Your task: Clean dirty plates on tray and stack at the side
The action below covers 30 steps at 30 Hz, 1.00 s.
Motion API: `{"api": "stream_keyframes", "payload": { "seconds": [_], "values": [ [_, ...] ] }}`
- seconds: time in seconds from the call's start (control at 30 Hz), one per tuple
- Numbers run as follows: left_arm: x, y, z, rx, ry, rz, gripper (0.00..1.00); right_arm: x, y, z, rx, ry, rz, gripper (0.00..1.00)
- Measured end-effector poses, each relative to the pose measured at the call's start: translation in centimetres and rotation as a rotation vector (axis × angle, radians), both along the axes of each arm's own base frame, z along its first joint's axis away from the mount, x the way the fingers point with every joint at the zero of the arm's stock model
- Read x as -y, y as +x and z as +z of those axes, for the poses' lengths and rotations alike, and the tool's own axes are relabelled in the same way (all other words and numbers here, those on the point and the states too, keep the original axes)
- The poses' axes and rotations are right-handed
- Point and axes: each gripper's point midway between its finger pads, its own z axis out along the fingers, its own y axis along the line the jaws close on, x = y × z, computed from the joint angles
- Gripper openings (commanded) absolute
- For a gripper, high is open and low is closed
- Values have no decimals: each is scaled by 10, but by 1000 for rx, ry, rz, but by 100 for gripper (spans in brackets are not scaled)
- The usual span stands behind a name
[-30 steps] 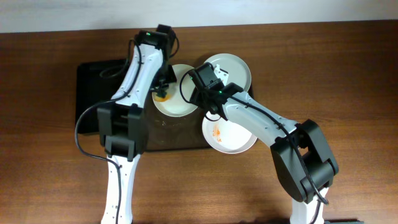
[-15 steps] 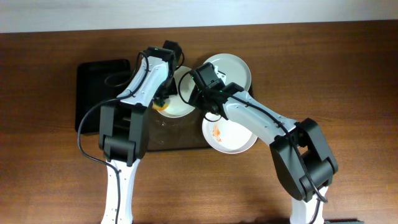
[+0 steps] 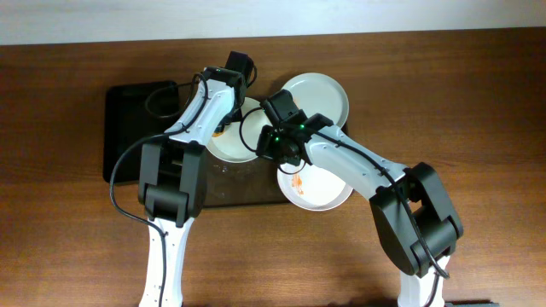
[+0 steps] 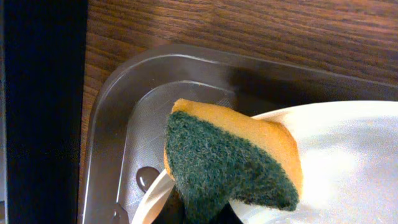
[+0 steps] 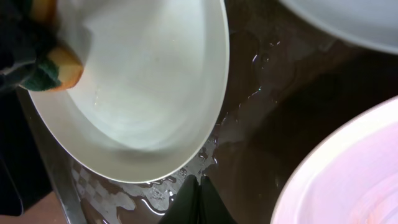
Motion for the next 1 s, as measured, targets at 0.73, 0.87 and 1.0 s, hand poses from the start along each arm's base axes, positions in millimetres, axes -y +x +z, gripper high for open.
{"api": "stream_keyframes", "payload": {
  "seconds": [0.73,0.87,1.0],
  "values": [
    [0,-13,-3,-38,-40,68,1,0,41,-30,193,-88,142,30],
    [1,-12,-3,-35,-43,68,1,0,47,-32,200,-83,97,26],
    [1,-12,-3,-35,-48,71,1,7,51,-35,206,-107,65,4]
  ]
}}
